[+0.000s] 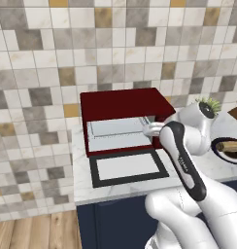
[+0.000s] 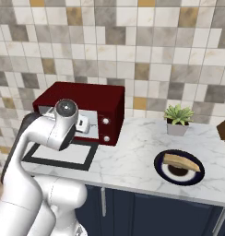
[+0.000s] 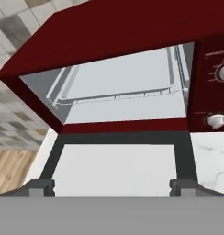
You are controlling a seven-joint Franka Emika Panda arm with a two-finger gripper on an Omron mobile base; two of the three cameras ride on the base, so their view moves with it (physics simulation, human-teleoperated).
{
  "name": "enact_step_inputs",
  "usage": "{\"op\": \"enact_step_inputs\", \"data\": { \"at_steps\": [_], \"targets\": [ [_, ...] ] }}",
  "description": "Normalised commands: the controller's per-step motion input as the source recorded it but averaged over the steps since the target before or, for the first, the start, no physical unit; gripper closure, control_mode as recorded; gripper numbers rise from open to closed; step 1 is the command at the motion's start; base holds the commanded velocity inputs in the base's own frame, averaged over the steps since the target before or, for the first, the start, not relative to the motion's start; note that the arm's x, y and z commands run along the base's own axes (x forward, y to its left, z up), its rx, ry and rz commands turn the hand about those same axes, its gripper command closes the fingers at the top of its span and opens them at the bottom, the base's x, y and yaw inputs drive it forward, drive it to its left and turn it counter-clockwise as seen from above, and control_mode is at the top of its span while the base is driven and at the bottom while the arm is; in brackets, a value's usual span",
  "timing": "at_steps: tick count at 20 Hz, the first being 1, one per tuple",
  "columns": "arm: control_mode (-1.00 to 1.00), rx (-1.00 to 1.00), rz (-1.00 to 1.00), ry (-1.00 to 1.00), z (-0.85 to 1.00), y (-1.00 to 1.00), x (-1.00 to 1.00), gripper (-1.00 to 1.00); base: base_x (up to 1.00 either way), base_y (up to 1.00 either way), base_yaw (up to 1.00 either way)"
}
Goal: Pull the toaster oven rack outwards. Pick up the baguette from the plate and place it on the toaster oven rack. Close the toaster oven door fully and set the temperature to the lowest setting.
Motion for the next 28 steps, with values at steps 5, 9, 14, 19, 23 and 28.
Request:
{"op": "enact_step_inputs", "data": {
  "at_steps": [5,9,14,19,23,28],
  "targets": [
    [-1.0,0.04,0.0,0.01,-0.02,0.0,0.38,-1.0,0.0,0.0,0.0],
    [-1.0,0.14,0.0,0.0,-0.11,0.0,0.31,-1.0,0.0,0.0,0.0],
    [-1.0,0.16,-0.03,0.0,-0.14,0.05,0.08,-1.0,0.0,0.0,0.0],
    [-1.0,0.02,-0.02,0.0,-0.17,0.07,0.2,-1.0,0.0,0.0,0.0],
    [-1.0,0.02,0.0,0.0,-0.22,0.03,0.2,-1.0,0.0,0.0,0.0],
    [-1.0,0.1,0.0,0.0,-0.24,0.0,0.29,-1.0,0.0,0.0,0.0]
  ]
}}
